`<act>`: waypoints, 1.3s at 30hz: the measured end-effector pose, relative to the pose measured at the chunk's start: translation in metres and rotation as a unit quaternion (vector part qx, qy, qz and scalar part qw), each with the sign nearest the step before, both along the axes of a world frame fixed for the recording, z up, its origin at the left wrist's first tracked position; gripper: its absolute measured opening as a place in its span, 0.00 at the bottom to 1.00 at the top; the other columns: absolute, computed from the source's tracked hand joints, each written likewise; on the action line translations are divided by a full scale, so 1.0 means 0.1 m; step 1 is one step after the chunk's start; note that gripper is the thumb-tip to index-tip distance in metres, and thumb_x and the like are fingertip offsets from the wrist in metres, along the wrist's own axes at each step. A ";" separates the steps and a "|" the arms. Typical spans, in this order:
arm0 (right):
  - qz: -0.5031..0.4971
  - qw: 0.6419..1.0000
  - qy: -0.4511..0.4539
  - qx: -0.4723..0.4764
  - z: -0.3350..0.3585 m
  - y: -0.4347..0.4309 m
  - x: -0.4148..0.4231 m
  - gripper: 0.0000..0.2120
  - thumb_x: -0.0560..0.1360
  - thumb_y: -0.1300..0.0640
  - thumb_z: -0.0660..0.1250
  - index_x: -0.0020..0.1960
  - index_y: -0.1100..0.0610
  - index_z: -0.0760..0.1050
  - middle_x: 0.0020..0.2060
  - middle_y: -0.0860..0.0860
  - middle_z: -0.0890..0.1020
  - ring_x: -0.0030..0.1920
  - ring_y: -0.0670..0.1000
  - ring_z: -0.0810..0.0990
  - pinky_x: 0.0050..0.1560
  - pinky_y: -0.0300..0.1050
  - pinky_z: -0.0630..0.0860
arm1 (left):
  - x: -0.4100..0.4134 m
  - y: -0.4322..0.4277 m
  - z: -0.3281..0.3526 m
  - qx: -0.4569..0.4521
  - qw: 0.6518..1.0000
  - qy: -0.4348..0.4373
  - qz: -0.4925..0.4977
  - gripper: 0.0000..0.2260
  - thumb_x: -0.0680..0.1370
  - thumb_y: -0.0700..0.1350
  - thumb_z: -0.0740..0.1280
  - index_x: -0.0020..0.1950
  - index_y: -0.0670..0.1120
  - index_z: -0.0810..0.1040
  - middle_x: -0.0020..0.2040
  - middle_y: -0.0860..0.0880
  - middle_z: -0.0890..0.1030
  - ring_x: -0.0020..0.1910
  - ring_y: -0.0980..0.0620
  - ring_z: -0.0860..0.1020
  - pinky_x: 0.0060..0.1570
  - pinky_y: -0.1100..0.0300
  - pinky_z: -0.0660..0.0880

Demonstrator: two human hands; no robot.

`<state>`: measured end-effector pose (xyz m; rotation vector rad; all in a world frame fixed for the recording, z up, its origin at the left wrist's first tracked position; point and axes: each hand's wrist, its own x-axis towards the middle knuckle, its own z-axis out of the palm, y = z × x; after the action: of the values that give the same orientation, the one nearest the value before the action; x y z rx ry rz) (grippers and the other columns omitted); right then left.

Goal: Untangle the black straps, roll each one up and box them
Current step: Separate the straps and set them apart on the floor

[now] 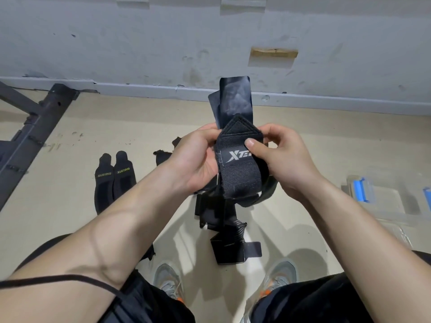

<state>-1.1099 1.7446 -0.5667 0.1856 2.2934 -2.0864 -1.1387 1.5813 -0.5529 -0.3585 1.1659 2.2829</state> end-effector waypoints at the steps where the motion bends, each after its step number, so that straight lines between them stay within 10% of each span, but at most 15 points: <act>1: -0.007 1.000 -0.004 0.003 -0.01 0.00 -0.01 0.06 0.77 0.64 0.72 0.44 0.56 0.78 0.28 0.38 0.76 0.33 0.44 0.76 0.38 0.38 0.74 | 0.00 0.01 0.00 0.000 1.000 0.001 -0.004 0.12 0.79 0.31 0.58 0.58 0.36 0.78 0.53 0.33 0.82 0.48 0.39 0.83 0.51 0.46 0.83; 10: -0.043 0.998 -0.046 0.031 -0.12 0.00 -0.03 0.05 0.76 0.61 0.73 0.44 0.57 0.77 0.22 0.38 0.73 0.27 0.40 0.72 0.36 0.40 0.71 | 0.00 0.05 -0.05 -0.025 0.999 -0.021 0.006 0.13 0.82 0.45 0.60 0.55 0.38 0.80 0.57 0.36 0.82 0.56 0.37 0.82 0.63 0.41 0.77; 15: -0.058 0.995 -0.074 0.022 -0.18 -0.02 -0.02 0.09 0.74 0.60 0.73 0.46 0.53 0.73 0.25 0.39 0.73 0.29 0.43 0.73 0.36 0.43 0.71 | 0.06 0.13 -0.15 -0.158 0.982 0.106 0.000 0.10 0.82 0.36 0.66 0.60 0.33 0.79 0.55 0.35 0.84 0.50 0.41 0.84 0.56 0.48 0.82; 19: -0.038 0.993 -0.051 0.100 -0.15 0.01 -0.03 0.16 0.70 0.54 0.74 0.55 0.45 0.74 0.47 0.51 0.79 0.40 0.45 0.77 0.51 0.50 0.78 | 0.07 0.15 -0.22 -0.225 0.966 0.127 0.004 0.09 0.83 0.35 0.63 0.59 0.35 0.80 0.55 0.36 0.85 0.52 0.38 0.84 0.58 0.44 0.81; 25: 0.097 0.991 -0.061 0.073 -0.13 0.02 -0.02 0.19 0.74 0.40 0.68 0.54 0.53 0.83 0.50 0.55 0.87 0.55 0.57 0.85 0.63 0.63 0.77 | -0.06 0.07 -0.09 -0.206 0.971 0.111 0.047 0.07 0.83 0.35 0.62 0.54 0.37 0.80 0.48 0.40 0.86 0.44 0.44 0.85 0.47 0.51 0.84; 39: 0.142 0.984 -0.079 -0.074 -0.19 -0.03 -0.05 0.12 0.81 0.63 0.67 0.64 0.60 0.79 0.57 0.55 0.86 0.58 0.52 0.85 0.58 0.44 0.80 | -0.18 -0.03 0.01 -0.143 0.980 0.123 0.064 0.11 0.84 0.35 0.61 0.64 0.34 0.76 0.52 0.40 0.84 0.48 0.44 0.84 0.50 0.50 0.83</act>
<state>-1.1145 1.7415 -0.5855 0.0154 1.9381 -2.0058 -1.1571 1.5786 -0.5523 -0.2681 1.6506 2.3199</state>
